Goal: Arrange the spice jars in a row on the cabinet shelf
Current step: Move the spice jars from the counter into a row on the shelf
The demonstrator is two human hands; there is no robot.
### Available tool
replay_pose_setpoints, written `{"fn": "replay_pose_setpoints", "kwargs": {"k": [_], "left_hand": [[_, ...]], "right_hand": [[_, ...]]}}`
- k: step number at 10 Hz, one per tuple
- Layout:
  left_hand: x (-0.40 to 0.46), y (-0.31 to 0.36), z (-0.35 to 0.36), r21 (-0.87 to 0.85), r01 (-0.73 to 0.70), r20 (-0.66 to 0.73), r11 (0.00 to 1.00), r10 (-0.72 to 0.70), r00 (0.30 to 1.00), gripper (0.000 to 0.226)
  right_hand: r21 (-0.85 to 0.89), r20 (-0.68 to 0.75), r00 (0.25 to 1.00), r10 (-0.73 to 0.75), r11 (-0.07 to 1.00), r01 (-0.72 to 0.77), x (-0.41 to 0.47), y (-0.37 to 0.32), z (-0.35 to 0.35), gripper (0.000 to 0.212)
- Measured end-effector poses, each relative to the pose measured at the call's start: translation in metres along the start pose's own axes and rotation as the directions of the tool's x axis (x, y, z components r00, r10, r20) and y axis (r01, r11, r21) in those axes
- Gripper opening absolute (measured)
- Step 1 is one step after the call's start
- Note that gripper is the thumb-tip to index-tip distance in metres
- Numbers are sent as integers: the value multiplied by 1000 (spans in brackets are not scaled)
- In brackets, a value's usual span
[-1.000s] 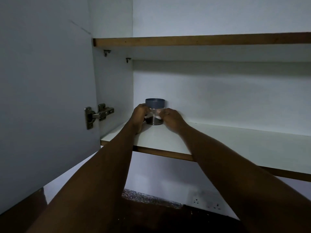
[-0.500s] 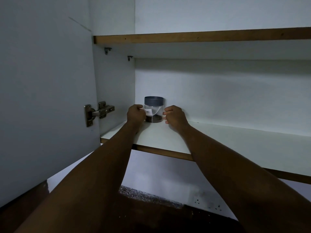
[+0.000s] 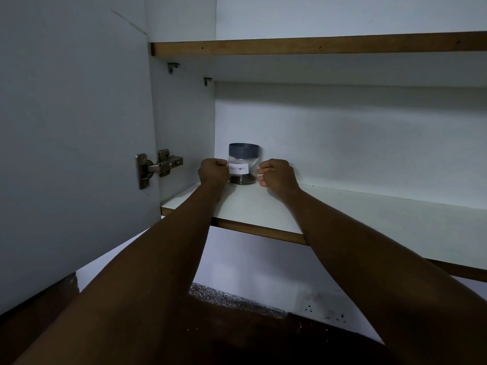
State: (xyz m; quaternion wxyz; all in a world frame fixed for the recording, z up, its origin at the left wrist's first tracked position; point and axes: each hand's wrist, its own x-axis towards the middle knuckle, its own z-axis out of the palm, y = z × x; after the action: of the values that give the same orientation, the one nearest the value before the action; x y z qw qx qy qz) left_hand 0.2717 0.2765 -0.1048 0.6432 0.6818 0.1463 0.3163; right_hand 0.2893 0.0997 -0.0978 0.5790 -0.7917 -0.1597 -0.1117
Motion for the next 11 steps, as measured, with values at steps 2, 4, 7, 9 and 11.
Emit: {"fn": "replay_pose_setpoints", "kwargs": {"k": [2,4,7,9,11], "left_hand": [[0,1,0,3,15,6,1000,-15,1000,23],[-1,1,0,-2,24,4,1000,-24,1000,20],[-3,2,-1,19,6,0,1000,-6,1000,21],[-6,5,-2,78,26,-2,997,-26,1000,32],[-26,21,-12,272,61,1,960,-63,998,40]], "right_hand": [[39,15,1000,-8,999,8,3,1,3,25],[58,35,999,2,998,-4,2,1,3,28],[25,50,999,2,1000,-3,1,0,2,26],[-102,-22,1000,0,995,-2,-4,-2,-3,29],[-358,-298,950,-94,934,-20,-22,-12,-17,8]]}}
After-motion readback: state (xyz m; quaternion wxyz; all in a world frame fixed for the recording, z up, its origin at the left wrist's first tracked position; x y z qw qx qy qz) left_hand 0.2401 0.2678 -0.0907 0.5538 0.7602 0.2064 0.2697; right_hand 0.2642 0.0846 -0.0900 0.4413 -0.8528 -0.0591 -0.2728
